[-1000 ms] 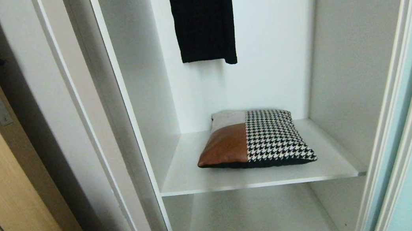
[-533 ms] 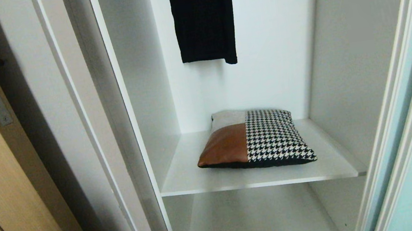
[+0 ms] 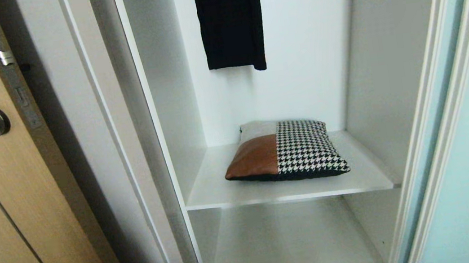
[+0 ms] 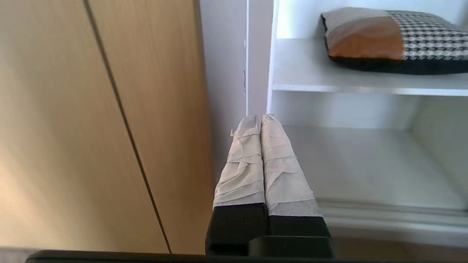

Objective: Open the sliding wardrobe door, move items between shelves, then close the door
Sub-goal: Close the door

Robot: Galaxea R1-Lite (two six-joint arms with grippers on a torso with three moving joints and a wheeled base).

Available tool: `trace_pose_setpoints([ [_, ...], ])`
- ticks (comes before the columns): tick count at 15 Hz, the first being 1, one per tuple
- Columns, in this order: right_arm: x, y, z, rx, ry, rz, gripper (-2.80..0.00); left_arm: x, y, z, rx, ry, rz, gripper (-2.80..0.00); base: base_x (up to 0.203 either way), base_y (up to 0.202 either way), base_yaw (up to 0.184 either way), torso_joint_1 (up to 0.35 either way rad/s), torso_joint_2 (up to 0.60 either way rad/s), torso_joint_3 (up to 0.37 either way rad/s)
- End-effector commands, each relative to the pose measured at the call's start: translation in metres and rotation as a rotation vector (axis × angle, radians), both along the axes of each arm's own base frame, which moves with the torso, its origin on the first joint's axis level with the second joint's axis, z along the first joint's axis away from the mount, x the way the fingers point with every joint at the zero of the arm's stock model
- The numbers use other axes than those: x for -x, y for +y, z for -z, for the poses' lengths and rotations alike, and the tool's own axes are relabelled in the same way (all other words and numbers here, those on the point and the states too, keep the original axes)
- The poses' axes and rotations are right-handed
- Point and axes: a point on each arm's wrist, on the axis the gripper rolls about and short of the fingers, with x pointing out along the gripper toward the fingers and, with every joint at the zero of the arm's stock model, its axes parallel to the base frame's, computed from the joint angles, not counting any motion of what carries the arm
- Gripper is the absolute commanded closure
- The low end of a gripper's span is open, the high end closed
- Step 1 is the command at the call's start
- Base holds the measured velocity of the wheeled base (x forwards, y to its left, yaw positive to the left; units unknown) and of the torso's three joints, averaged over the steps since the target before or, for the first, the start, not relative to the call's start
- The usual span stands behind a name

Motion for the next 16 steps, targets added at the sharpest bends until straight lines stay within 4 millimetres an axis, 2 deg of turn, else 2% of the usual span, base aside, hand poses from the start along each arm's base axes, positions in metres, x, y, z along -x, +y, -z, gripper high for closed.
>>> trace_pose_setpoints([
  [1,0.0002,0.0,0.0,0.0,-0.003,0.0,0.0,0.0001,0.0,-0.0002,0.001,-0.001,-0.001,0.0,-0.196,0.0,-0.001,0.001,0.01,0.001],
  [9,0.0001,0.0,-0.0001,-0.003,-0.001,0.0,0.0,-0.0002,0.0,-0.0006,0.003,-0.01,-0.001,0.0,-0.188,0.0,0.0,0.003,0.0,0.004],
  [16,0.0002,0.0,-0.0002,0.001,-0.004,0.001,0.0,-0.0002,0.0,-0.0006,0.006,-0.01,-0.001,0.0,0.0,0.0,0.0,0.0,0.0,0.0],
])
